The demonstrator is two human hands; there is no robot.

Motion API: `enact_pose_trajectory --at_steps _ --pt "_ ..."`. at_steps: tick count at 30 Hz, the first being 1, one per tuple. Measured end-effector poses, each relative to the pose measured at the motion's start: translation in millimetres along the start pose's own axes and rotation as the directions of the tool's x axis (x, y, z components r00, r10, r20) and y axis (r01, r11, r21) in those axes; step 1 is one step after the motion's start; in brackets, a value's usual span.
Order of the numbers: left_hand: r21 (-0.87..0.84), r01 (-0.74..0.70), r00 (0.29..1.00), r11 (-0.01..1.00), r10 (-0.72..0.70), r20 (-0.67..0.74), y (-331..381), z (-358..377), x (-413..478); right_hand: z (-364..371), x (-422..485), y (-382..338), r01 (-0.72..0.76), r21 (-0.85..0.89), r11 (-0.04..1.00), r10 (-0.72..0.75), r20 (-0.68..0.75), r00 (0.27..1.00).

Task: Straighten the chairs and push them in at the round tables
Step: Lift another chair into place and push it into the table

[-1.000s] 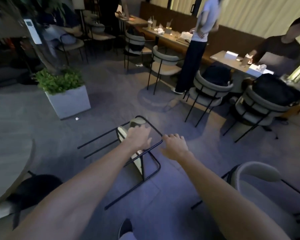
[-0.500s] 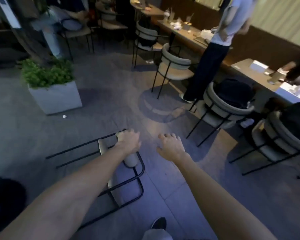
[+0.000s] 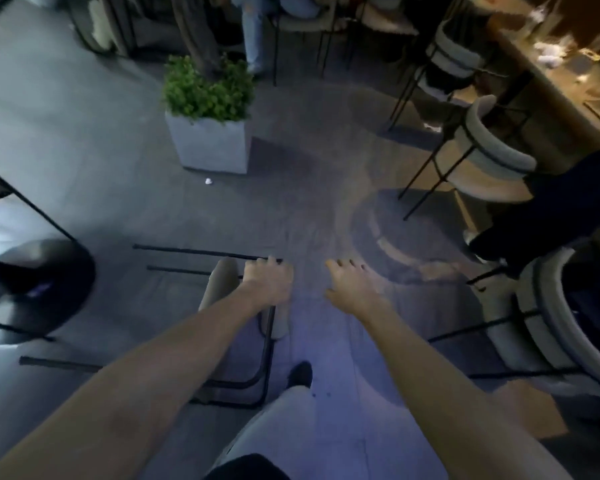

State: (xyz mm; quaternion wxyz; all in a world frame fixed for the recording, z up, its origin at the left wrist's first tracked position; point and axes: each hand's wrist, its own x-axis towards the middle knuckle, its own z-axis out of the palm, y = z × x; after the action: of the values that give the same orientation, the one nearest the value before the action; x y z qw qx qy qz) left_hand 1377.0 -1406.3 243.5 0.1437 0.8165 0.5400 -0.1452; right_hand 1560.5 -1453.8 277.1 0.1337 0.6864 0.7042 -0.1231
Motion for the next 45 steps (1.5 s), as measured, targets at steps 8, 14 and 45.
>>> enact_pose_trajectory --at_steps 8,14,45 --pt "-0.165 0.258 0.965 0.952 -0.247 0.082 2.3 20.4 104.7 -7.3 130.6 39.7 0.33 -0.132 0.935 -0.329 0.035 0.944" --pt "-0.351 0.436 0.898 0.828 -0.424 0.116 29.2 60.9 131.5 20.1 187.3 47.9 0.56 -0.161 0.813 -0.546 0.129 0.828" --pt "-0.097 0.863 0.498 0.496 -0.867 -0.008 65.1 278.1 286.3 308.9 394.4 24.6 0.895 -0.098 0.435 -0.878 0.176 0.446"
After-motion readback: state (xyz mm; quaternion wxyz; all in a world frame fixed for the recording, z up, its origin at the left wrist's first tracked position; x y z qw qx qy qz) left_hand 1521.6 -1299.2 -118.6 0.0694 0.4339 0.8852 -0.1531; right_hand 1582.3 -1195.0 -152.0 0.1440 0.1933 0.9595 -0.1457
